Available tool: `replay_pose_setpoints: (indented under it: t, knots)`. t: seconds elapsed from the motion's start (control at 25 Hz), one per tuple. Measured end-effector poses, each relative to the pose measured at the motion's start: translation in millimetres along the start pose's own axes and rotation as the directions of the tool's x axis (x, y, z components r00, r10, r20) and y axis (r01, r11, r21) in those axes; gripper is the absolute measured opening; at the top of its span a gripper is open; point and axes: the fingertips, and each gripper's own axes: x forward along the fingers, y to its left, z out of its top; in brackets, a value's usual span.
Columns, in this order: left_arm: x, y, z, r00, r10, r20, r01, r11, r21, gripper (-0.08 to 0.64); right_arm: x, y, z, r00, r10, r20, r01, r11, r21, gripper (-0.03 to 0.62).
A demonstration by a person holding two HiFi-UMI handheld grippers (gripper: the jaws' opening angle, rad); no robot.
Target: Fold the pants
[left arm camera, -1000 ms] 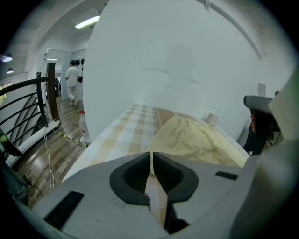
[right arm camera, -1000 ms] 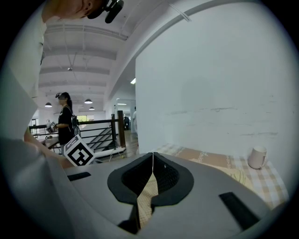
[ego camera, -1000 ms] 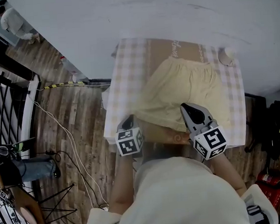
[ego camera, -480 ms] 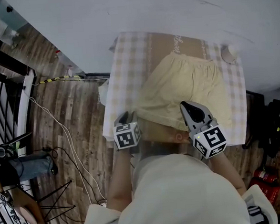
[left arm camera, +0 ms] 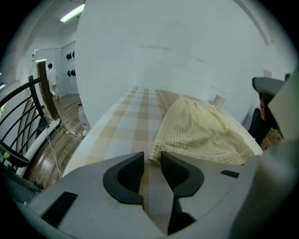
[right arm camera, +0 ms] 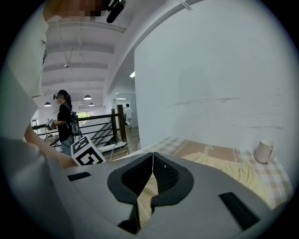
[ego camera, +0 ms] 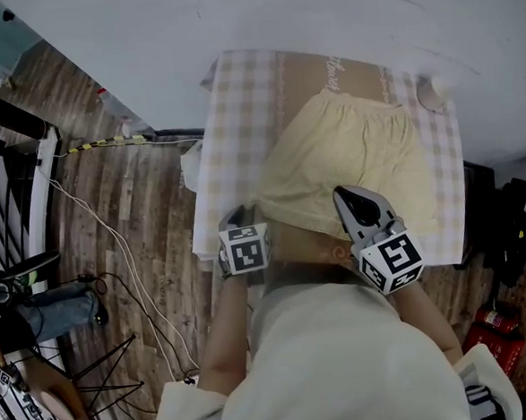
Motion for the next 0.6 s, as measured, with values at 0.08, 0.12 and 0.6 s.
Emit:
replay_pose_setpoints:
  t: [0.08,0.12,0.6]
  knots:
    - [0.1,0.5,-0.1,1.0,-0.001,-0.008,0.001,1.0,0.0,0.11,0.6,1.3,-0.9,1.0,0.001,-0.007,-0.001,1.0,-0.004,0.002]
    - [0.3,0.8,0.2,1.0,-0.003,-0.011,0.003,1.0,-0.001,0.11,0.8,1.3,-1.0,1.0,0.001,-0.009,-0.001,1.0,-0.005,0.002]
    - [-1.7,-6.3,-0.9,1.0,-0.023,-0.011,0.022,0.999,-0.037,0.039,-0.1,15.6,3.8,0.999,0.04,-0.011,-0.04,0.999,-0.033,0.002]
